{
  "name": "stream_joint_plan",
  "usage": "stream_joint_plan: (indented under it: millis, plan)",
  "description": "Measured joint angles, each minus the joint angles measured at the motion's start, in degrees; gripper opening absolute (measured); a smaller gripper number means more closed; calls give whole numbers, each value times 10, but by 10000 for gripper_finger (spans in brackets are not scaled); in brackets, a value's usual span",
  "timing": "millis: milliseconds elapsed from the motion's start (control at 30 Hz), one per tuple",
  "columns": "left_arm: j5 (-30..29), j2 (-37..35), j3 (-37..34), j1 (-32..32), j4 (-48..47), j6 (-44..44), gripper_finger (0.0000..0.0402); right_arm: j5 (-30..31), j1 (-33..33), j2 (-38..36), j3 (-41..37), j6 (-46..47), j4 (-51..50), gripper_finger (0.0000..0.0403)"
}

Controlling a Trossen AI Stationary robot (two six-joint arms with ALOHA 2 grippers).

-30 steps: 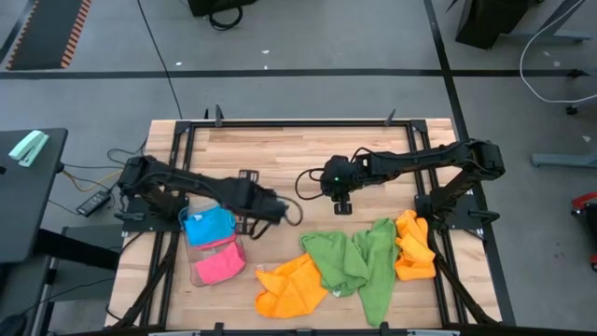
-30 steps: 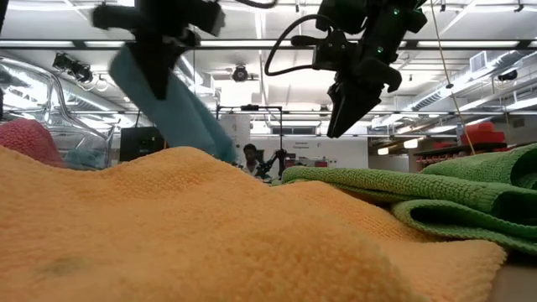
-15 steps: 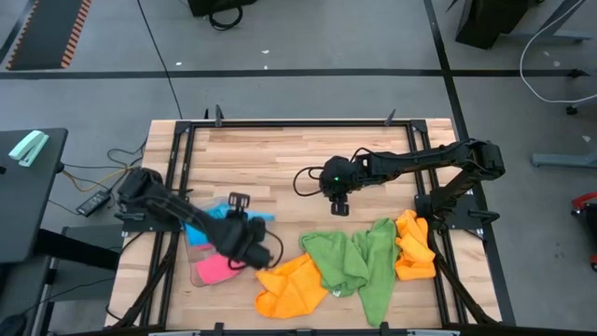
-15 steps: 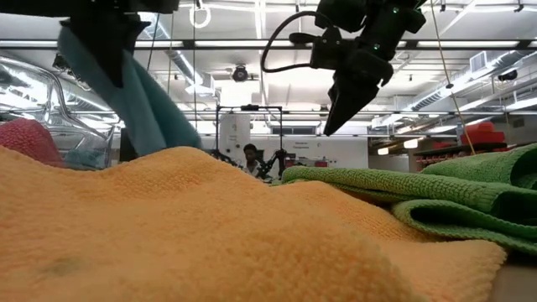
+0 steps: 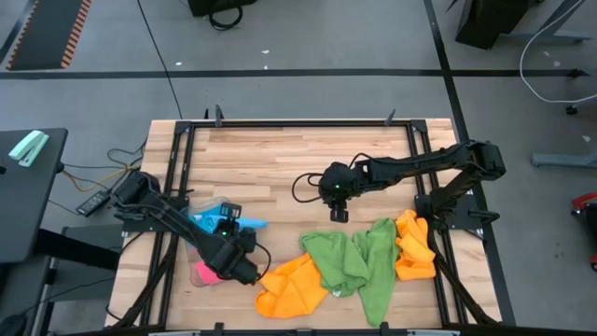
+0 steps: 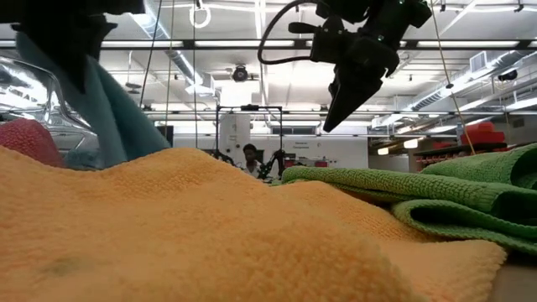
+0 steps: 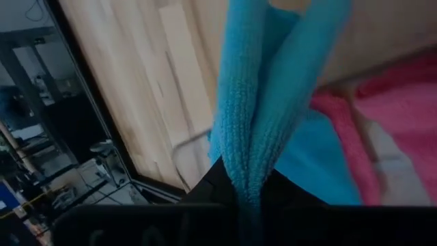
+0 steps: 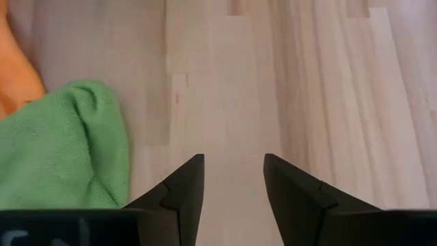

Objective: Fold microfiber towels
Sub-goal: Put the blue microfiber cloth into the transparent bin

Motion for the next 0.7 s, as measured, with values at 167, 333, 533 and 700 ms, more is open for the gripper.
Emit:
stream_joint_plan:
  millis: [167,333,533,700]
  plan:
    - [46,-48,-11,2,0,-48,18,0,8,0,0,-1,1,160]
    - [56,-153,-12,2,-1,-136,18,0,7,0,0,-3,2,160]
    - [55,-270,-65,2,8,-323,18,0,8,0,0,-8,14,160]
    - [37,-358,-173,2,152,-445,18,0,8,0,0,-13,19,160]
